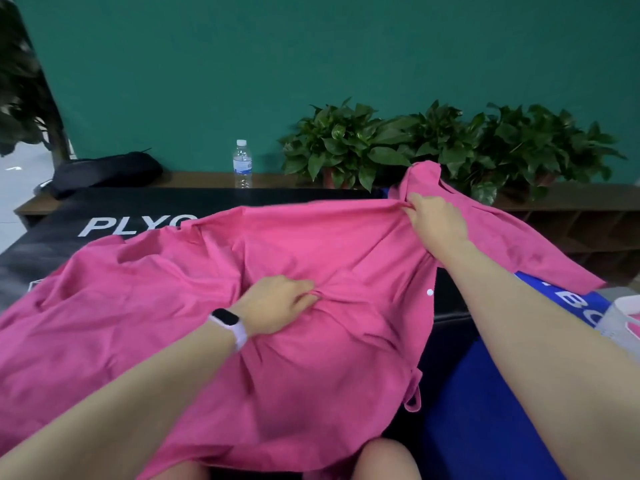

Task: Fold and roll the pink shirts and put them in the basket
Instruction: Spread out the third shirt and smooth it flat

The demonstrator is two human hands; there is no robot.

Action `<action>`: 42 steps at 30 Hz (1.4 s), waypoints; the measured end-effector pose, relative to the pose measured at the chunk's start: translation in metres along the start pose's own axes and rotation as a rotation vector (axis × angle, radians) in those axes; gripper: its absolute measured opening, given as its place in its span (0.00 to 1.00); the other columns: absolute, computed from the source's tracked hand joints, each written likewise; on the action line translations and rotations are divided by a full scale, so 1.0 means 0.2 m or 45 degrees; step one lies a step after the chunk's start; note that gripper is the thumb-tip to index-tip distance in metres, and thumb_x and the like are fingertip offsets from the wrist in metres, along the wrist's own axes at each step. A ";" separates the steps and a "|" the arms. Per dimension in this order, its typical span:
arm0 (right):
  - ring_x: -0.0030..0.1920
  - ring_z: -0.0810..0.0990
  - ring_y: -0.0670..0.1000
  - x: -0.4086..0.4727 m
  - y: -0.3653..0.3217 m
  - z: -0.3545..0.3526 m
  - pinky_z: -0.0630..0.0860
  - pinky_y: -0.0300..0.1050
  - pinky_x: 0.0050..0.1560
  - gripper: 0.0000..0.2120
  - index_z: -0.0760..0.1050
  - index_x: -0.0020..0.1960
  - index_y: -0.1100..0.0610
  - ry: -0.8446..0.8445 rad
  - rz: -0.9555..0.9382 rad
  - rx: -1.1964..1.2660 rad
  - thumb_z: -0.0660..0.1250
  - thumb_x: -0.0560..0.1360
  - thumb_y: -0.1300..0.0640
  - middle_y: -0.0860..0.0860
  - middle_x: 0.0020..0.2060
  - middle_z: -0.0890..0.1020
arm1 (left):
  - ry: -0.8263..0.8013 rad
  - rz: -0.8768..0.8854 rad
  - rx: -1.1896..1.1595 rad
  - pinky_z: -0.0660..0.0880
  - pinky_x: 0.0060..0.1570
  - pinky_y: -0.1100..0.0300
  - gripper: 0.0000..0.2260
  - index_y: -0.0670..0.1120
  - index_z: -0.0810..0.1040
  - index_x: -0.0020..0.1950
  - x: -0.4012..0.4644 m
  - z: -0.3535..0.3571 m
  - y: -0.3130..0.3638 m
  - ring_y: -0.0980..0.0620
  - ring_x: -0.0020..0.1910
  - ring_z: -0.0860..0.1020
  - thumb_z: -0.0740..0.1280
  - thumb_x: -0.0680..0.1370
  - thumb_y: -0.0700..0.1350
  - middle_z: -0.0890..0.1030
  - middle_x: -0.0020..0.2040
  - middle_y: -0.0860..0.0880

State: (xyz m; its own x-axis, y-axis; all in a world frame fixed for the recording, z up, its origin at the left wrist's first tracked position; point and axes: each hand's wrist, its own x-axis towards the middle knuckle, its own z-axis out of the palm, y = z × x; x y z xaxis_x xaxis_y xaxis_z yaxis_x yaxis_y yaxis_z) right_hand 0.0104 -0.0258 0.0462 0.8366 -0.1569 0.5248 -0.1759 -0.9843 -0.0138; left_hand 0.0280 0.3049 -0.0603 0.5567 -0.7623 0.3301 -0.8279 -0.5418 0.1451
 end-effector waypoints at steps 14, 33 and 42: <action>0.68 0.71 0.57 -0.21 -0.57 0.13 0.70 0.56 0.67 0.23 0.69 0.74 0.54 -0.346 -0.365 0.163 0.62 0.82 0.47 0.54 0.67 0.73 | 0.047 -1.121 0.292 0.41 0.74 0.34 0.44 0.47 0.54 0.82 -0.26 0.00 0.07 0.32 0.79 0.49 0.47 0.75 0.75 0.53 0.80 0.35; 0.82 0.44 0.52 -0.06 -1.23 0.59 0.43 0.54 0.80 0.40 0.47 0.83 0.47 -0.942 -0.273 0.271 0.42 0.78 0.26 0.46 0.82 0.47 | 0.252 -1.710 0.123 0.42 0.78 0.42 0.36 0.44 0.56 0.81 -0.83 -0.23 -0.13 0.37 0.80 0.47 0.52 0.80 0.66 0.53 0.80 0.34; 0.81 0.49 0.56 -0.07 -1.07 0.60 0.48 0.54 0.80 0.38 0.52 0.83 0.51 -0.819 -0.027 0.228 0.47 0.80 0.30 0.52 0.82 0.53 | -0.172 -1.292 0.191 0.43 0.79 0.47 0.42 0.50 0.51 0.83 -0.65 -0.29 -0.65 0.45 0.81 0.46 0.45 0.76 0.74 0.49 0.82 0.42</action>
State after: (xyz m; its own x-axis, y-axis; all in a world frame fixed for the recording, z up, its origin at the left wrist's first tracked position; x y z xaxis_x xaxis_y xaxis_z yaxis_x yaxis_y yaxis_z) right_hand 0.0981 0.1781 -0.0610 0.9914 -0.0997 -0.0851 -0.1137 -0.9772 -0.1792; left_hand 0.0592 0.4956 -0.0676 0.9987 0.0494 0.0089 0.0470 -0.9833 0.1757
